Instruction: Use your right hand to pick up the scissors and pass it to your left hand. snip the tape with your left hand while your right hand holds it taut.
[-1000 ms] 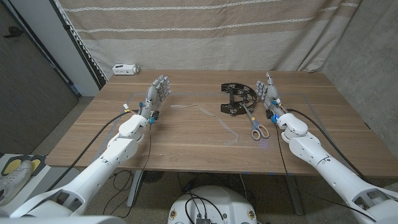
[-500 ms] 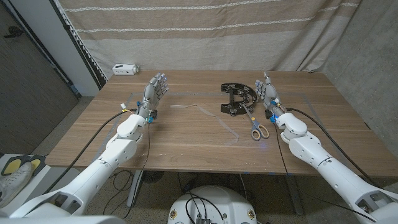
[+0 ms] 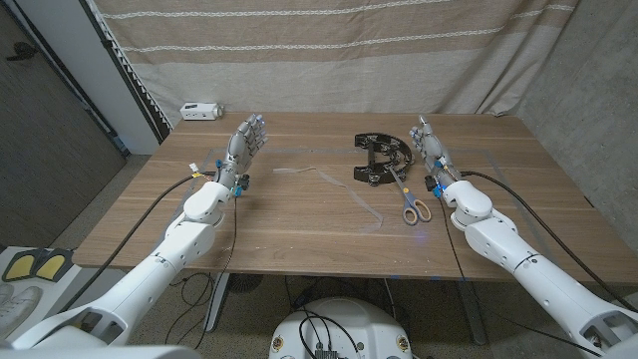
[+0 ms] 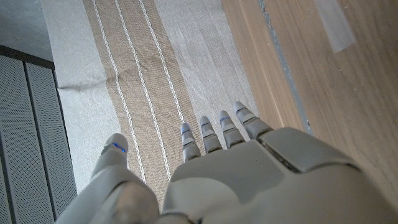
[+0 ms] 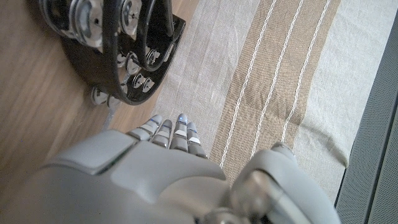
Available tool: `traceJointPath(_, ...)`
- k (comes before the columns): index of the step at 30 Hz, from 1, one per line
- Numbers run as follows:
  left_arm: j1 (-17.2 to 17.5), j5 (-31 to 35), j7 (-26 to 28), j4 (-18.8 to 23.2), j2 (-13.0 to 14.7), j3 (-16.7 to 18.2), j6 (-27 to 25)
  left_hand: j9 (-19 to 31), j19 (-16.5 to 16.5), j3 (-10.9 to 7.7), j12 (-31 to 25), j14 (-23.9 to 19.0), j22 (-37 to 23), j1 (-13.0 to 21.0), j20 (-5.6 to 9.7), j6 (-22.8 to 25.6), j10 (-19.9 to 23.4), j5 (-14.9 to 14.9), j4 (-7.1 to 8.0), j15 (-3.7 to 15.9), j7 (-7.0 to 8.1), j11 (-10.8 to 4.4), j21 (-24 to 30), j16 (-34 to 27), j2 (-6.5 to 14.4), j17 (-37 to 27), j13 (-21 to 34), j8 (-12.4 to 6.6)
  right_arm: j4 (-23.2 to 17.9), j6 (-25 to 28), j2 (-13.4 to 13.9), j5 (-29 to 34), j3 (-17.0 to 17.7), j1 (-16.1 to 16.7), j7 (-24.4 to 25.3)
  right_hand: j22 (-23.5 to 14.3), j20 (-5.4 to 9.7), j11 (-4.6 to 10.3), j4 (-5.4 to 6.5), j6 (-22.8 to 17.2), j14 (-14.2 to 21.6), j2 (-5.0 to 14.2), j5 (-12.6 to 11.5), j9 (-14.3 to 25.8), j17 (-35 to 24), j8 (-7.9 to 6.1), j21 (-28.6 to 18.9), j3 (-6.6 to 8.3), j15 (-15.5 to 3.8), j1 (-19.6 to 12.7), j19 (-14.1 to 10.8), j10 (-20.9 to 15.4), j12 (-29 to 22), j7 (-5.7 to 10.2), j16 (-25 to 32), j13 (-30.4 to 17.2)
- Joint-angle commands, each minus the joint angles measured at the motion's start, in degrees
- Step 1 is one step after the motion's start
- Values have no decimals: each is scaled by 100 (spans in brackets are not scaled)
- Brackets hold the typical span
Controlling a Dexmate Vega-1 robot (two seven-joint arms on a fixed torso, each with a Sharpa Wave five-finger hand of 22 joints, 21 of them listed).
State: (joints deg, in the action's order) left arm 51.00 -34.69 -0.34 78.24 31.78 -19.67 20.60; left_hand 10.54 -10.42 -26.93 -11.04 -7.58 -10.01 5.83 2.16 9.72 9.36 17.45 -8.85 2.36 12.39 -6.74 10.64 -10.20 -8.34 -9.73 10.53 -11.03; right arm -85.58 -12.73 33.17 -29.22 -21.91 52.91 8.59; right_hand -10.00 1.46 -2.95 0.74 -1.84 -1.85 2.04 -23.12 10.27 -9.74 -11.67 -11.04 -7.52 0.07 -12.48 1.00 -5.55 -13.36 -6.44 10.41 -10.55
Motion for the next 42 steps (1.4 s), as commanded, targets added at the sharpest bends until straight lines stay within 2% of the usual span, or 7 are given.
traceJointPath(1, 21, 110, 158, -2, -31, -46, -47, 20, -8, -11, -34, 16, -15, 17, 269, 18, 49, 29, 6, 716, 19, 26, 41, -18, -17, -32, 14, -26, -327, 39, 203, 445, 60, 246, 454, -12, 14, -22, -59, -21, -21, 8, -36, 25, -25, -24, -22, -4, -46, -97, -48, -67, -42, 4, 13, -10)
traceJointPath(6, -63, 198, 159, -134, -126, -112, 56, 20, -16, -6, -39, 15, -15, 19, 284, 33, 62, 30, 7, 720, 18, 23, 45, -21, -18, -32, 14, -30, -361, 13, 279, 568, 70, 275, 461, -12, 18, -47, -88, -7, -24, 13, -44, 25, -25, -19, -25, 8, -21, -147, -61, -58, -33, -15, 8, -10)
traceJointPath(8, -165, 227, 62, -270, -174, -173, 94, 20, -23, -4, -42, 6, -15, 21, 293, 41, 70, 31, 8, 728, 17, 19, 48, -25, -19, -32, 14, -33, -398, 49, 293, 576, 83, 295, 483, -12, -25, -80, -162, 29, -10, 36, -63, 28, -25, -8, -35, 42, 21, -276, -101, -2, 1, 172, 6, -10)
traceJointPath(9, -185, 240, 38, -302, -185, -185, 125, 20, -24, -2, -43, 6, -15, 22, 298, 44, 72, 31, 8, 732, 17, 19, 48, -26, -19, -32, 14, -34, -432, 109, 305, 593, 84, 298, 511, -12, -29, -84, -169, 22, 3, 39, -65, 28, -25, -11, -39, 45, 30, -288, -114, -5, 1, 188, 10, -10)
traceJointPath(17, -421, 222, -117, -657, -320, -218, 277, 20, -32, 7, -53, 0, -14, 32, 304, 130, 102, 35, 9, 735, 3, 23, 52, -31, -19, -32, 15, -62, -675, 385, 362, 879, 62, 306, 798, -14, -14, -31, -252, -63, 14, 78, -89, 30, -25, -43, -36, 91, -21, -439, -132, 20, 22, 127, 4, -9)
traceJointPath(34, -147, 249, 105, -306, -234, -146, 306, 19, -51, 17, -63, -3, -14, 53, 346, 183, 138, 42, 7, 766, 16, 3, 59, -33, -20, -31, 15, -70, -1138, 845, 555, 1448, -5, 492, 1188, -12, 22, -30, -445, -174, 126, 132, -148, 30, -21, -73, -61, 187, -28, -778, -258, -124, -8, 52, 22, -5)
traceJointPath(42, -70, 250, 186, -247, -227, -122, 295, 19, -51, 21, -60, 2, -13, 63, 355, 175, 134, 46, 5, 767, 19, 0, 58, -31, -20, -31, 15, -62, -1393, 1064, 700, 1624, 50, 614, 1300, -14, 1, 0, -518, -112, 5, 141, -167, 30, -22, -36, -25, 212, -83, -902, -192, -63, 31, 58, -26, -3)
